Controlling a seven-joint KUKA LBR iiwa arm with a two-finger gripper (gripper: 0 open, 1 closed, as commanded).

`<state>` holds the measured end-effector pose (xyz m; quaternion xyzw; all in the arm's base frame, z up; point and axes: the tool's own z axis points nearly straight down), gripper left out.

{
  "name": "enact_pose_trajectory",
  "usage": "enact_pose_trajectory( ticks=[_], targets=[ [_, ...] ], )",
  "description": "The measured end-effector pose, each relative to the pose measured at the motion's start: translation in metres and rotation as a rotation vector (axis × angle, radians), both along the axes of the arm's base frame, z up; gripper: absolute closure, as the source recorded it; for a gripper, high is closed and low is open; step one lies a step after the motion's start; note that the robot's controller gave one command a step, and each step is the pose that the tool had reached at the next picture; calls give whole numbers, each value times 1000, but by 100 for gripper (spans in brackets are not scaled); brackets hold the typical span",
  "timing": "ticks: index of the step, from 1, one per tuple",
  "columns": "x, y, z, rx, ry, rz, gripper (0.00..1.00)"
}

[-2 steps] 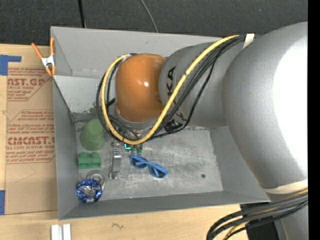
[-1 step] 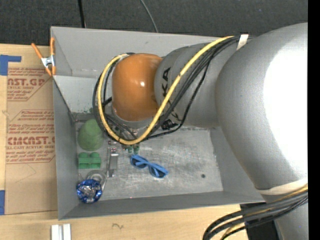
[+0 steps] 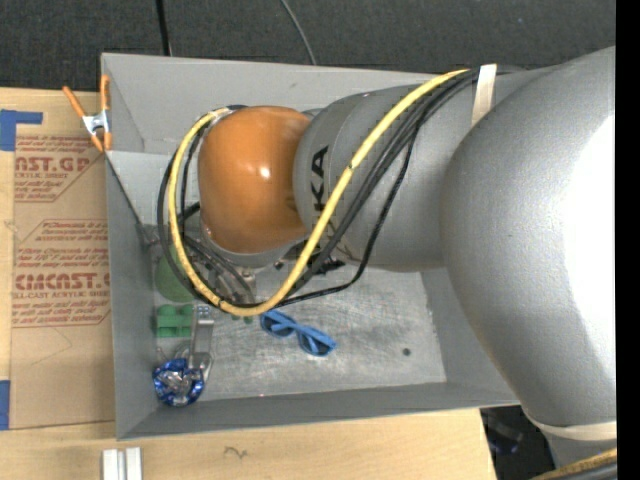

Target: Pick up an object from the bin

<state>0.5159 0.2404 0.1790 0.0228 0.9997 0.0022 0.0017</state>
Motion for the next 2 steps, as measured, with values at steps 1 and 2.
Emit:
enact_pose_trajectory(
  ticks=[1, 2],
  targets=[
    [6, 0, -90, 5, -11, -78, 0],
    [9, 0, -90, 9, -20, -80, 100]
  ],
)
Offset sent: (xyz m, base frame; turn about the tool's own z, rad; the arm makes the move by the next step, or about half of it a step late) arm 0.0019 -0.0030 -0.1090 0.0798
